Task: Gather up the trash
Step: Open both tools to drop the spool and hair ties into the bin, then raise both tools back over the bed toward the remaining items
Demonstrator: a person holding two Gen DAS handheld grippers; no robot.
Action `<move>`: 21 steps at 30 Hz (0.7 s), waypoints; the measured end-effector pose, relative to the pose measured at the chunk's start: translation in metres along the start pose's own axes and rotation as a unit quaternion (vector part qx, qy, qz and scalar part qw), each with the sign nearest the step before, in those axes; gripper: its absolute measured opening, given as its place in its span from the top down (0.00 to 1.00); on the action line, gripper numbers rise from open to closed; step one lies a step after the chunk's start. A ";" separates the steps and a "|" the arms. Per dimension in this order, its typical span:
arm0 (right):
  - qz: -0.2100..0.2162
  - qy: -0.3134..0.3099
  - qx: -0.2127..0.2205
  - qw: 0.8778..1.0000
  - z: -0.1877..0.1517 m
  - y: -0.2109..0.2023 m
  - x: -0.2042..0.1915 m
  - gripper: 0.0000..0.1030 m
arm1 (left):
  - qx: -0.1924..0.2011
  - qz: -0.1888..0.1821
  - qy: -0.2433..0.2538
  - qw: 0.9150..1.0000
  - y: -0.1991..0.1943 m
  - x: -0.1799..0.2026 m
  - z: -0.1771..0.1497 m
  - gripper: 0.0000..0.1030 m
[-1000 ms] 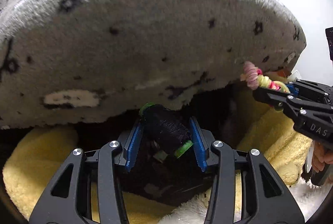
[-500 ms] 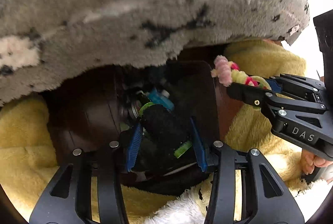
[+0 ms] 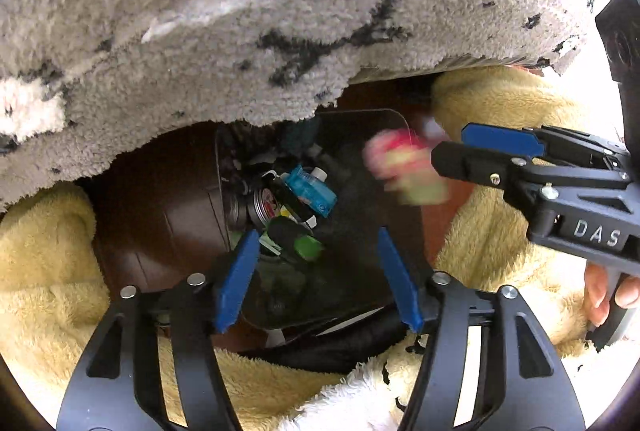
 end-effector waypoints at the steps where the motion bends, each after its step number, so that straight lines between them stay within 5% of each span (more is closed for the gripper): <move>1: -0.001 0.001 0.002 1.000 0.000 -0.002 0.002 0.54 | 0.002 0.001 0.002 1.000 -0.001 0.000 0.000 0.40; 6: -0.014 0.006 0.021 1.000 0.002 -0.018 0.011 0.37 | 0.020 0.011 0.008 1.000 -0.014 0.004 0.001 0.28; 8: -0.026 0.009 0.029 0.999 0.002 -0.026 0.015 0.18 | 0.035 0.018 0.011 0.999 -0.021 0.003 0.003 0.21; 10: -0.042 0.007 0.038 0.998 0.004 -0.036 0.017 0.09 | 0.054 0.027 0.014 0.998 -0.031 0.004 0.005 0.13; 21: -0.076 -0.009 0.096 0.992 0.022 -0.086 0.019 0.07 | 0.150 0.050 0.011 0.987 -0.101 -0.005 0.023 0.08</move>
Point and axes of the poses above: each gripper's, at about its wrist camera, not at the fingertips, and y roughly the way its jaws point, x to its right, z to its top, the point moved 1 cm from there along y, roughly the way its jaws point, and after that the axes turned 14 degrees about -y, right-handed, at the moved point
